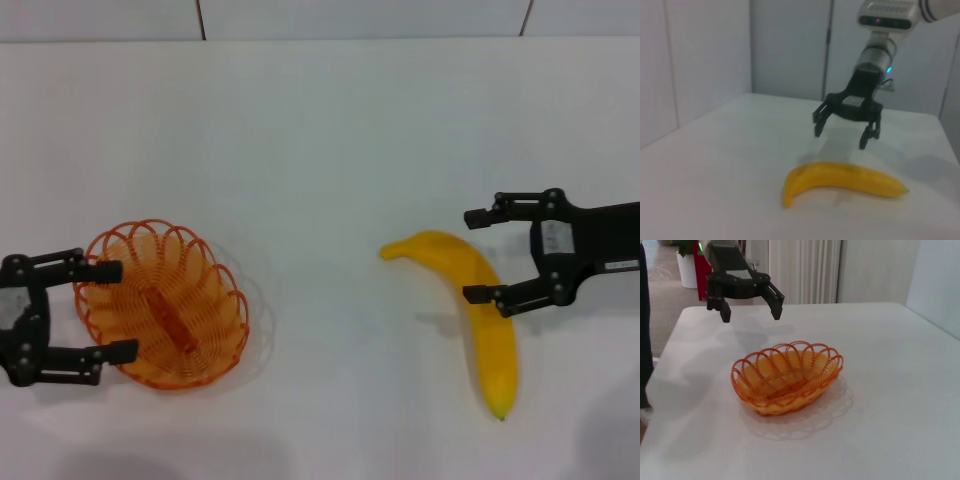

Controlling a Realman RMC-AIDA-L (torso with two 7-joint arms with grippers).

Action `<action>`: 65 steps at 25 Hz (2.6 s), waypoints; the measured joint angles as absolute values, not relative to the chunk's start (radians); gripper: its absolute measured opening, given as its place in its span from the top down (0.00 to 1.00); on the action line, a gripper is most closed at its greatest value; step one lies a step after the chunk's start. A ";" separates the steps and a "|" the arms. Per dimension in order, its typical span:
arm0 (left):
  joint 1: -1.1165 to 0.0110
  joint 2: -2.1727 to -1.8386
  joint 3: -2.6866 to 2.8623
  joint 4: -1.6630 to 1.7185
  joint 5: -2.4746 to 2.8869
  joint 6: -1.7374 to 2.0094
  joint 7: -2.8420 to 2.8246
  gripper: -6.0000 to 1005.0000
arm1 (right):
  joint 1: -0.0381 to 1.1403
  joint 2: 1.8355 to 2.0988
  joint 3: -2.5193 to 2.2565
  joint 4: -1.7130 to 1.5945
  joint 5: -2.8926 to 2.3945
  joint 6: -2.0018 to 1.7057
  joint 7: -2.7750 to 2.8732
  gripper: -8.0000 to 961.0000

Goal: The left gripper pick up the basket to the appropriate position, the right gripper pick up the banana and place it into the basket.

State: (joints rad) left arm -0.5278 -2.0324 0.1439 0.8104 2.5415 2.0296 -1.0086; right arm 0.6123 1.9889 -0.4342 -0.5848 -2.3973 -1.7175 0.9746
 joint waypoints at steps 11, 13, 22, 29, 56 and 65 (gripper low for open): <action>-0.555 -2.032 0.144 0.777 2.579 2.013 -0.999 0.12 | 0.621 1.996 -0.434 -0.551 -2.396 -1.674 0.952 0.07; -0.555 -2.032 0.144 0.777 2.580 2.013 -1.001 0.12 | 0.621 1.996 -0.434 -0.551 -2.396 -1.673 0.952 0.07; -0.547 -2.016 0.127 0.896 2.533 2.036 -1.094 0.12 | 0.615 1.988 -0.431 -0.551 -2.397 -1.674 0.959 0.07; -0.543 -1.989 0.042 1.096 2.371 2.026 -1.436 0.12 | 0.618 1.988 -0.427 -0.551 -2.390 -1.673 0.959 0.07; -0.770 -1.990 0.588 1.169 2.734 1.807 -1.586 0.13 | 0.632 1.988 -0.426 -0.551 -2.387 -1.672 0.962 0.07; -0.830 -2.035 0.661 1.035 2.817 1.664 -1.592 0.13 | 0.631 1.989 -0.426 -0.551 -2.387 -1.670 0.962 0.07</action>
State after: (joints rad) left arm -0.8299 -2.0352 0.6609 1.0354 2.8166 1.6635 -1.5917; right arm 0.6312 1.9889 -0.4264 -0.5506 -2.3869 -1.6705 0.9621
